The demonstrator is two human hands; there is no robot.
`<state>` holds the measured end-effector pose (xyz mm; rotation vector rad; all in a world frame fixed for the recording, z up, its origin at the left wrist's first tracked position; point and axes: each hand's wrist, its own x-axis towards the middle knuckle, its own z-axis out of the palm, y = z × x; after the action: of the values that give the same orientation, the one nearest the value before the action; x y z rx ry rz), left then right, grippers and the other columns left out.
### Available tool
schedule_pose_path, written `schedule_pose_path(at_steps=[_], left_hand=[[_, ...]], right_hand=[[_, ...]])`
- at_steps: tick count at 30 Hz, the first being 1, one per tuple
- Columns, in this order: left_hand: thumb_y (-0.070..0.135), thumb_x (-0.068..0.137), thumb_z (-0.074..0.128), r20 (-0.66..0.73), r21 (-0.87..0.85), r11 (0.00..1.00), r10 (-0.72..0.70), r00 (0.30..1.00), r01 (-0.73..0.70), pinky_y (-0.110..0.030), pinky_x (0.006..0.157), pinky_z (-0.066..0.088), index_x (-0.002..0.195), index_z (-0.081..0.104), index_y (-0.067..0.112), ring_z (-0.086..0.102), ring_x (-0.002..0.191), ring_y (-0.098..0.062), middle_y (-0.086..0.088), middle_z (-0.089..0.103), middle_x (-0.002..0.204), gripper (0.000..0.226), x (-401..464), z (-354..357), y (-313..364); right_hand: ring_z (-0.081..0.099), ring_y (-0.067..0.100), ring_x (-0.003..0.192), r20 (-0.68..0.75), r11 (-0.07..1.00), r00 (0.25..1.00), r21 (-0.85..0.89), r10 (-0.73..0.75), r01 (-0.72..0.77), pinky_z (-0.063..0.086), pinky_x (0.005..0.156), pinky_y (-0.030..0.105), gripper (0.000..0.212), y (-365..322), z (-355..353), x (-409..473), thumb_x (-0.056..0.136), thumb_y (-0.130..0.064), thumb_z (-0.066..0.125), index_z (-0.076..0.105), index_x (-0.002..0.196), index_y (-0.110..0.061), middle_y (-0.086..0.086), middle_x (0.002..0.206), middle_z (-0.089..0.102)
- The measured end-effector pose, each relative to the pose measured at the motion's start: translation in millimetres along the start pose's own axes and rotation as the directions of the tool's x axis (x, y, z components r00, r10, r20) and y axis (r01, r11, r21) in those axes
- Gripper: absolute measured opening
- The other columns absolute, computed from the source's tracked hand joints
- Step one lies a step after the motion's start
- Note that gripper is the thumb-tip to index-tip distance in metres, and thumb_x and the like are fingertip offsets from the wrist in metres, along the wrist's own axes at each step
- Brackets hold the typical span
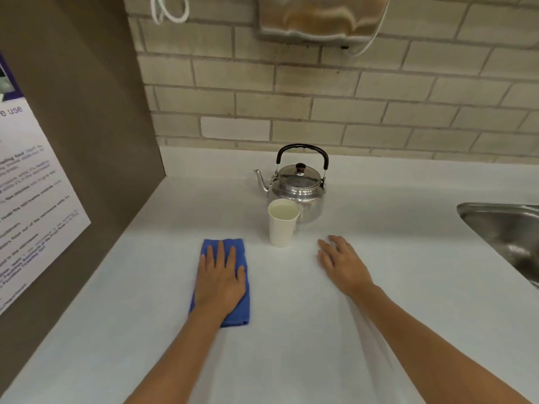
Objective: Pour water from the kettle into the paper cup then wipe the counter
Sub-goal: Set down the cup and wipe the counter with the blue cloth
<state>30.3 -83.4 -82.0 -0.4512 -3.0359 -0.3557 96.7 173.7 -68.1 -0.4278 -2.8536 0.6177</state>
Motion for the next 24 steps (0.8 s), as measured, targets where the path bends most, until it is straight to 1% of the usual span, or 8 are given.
schedule_pose_path(at_steps=[3,5,11,14,18,21,22,24], left_hand=[[0.041,0.092,0.021,0.033,-0.060,0.979,0.196,0.980,-0.193,-0.045,0.117,-0.004,0.146,0.013,0.012,0.001,0.145,-0.035,-0.016,0.005,0.157,0.062,-43,14,67],[0.043,0.092,0.024,0.056,-0.102,0.959,0.271,0.961,-0.265,-0.045,0.117,-0.005,0.146,0.015,0.015,0.001,0.145,-0.033,-0.015,0.005,0.157,0.062,-58,11,69],[0.041,0.096,0.026,-0.010,-0.033,0.989,-0.145,0.989,0.145,-0.043,0.119,0.004,0.146,0.011,0.011,0.004,0.144,-0.035,-0.023,0.004,0.156,0.061,-34,-16,-36],[0.039,0.096,0.021,-0.008,-0.005,0.981,-0.194,0.981,0.194,-0.048,0.118,0.001,0.146,0.006,0.005,0.002,0.143,-0.042,-0.025,0.000,0.155,0.062,-36,-10,6],[0.037,0.095,0.021,0.049,-0.057,0.996,0.073,0.996,-0.070,-0.049,0.118,-0.004,0.145,0.003,0.004,-0.005,0.142,-0.042,-0.023,-0.003,0.156,0.062,-59,13,126],[0.042,0.094,0.022,0.116,-0.108,0.952,0.299,0.947,-0.287,-0.045,0.117,-0.009,0.146,0.002,0.008,-0.011,0.143,-0.038,-0.020,-0.006,0.156,0.065,-85,23,167],[0.045,0.093,0.023,0.113,-0.141,0.942,0.322,0.940,-0.305,-0.043,0.117,-0.010,0.146,0.003,0.010,-0.011,0.144,-0.035,-0.019,-0.006,0.157,0.067,-88,24,162],[0.049,0.092,0.024,0.068,-0.170,0.966,0.208,0.976,-0.194,-0.041,0.118,-0.007,0.147,0.005,0.011,-0.009,0.144,-0.033,-0.019,-0.004,0.157,0.069,-86,22,140]], right_hand=[[0.027,0.021,0.137,0.013,0.998,0.999,0.058,0.039,-0.039,0.025,0.112,0.035,0.038,-2,-2,-6,0.097,-0.033,0.036,0.046,0.133,-0.023,0.005,0.147,0.034],[0.028,0.021,0.135,0.026,0.996,0.999,0.075,0.044,-0.046,0.027,0.110,0.035,0.038,-2,-4,-12,0.097,-0.034,0.036,0.047,0.132,-0.024,0.004,0.147,0.034],[0.013,0.025,0.142,0.042,0.997,0.999,-0.072,0.005,-0.002,0.010,0.117,0.041,0.040,3,-13,-29,0.099,-0.031,0.029,0.040,0.137,-0.024,0.007,0.152,0.026],[0.007,0.024,0.144,0.008,0.997,0.999,-0.069,0.044,-0.043,0.004,0.118,0.043,0.042,11,-21,-36,0.100,-0.030,0.025,0.036,0.139,-0.023,0.006,0.154,0.022],[0.007,0.023,0.144,0.003,0.993,0.994,-0.034,0.111,-0.111,0.003,0.118,0.042,0.043,29,-35,-47,0.100,-0.031,0.024,0.032,0.141,-0.022,0.006,0.155,0.020],[0.010,0.024,0.143,0.040,0.992,0.992,-0.025,0.123,-0.122,0.004,0.118,0.042,0.043,43,-43,-52,0.100,-0.031,0.024,0.031,0.142,-0.022,0.008,0.154,0.021],[0.011,0.024,0.143,0.048,0.992,0.992,-0.031,0.120,-0.119,0.005,0.119,0.043,0.043,48,-47,-52,0.100,-0.031,0.024,0.031,0.141,-0.022,0.008,0.154,0.022],[0.011,0.023,0.143,0.063,0.992,0.992,-0.076,0.106,-0.101,0.005,0.118,0.042,0.044,58,-53,-49,0.099,-0.032,0.024,0.031,0.141,-0.023,0.007,0.154,0.022]])
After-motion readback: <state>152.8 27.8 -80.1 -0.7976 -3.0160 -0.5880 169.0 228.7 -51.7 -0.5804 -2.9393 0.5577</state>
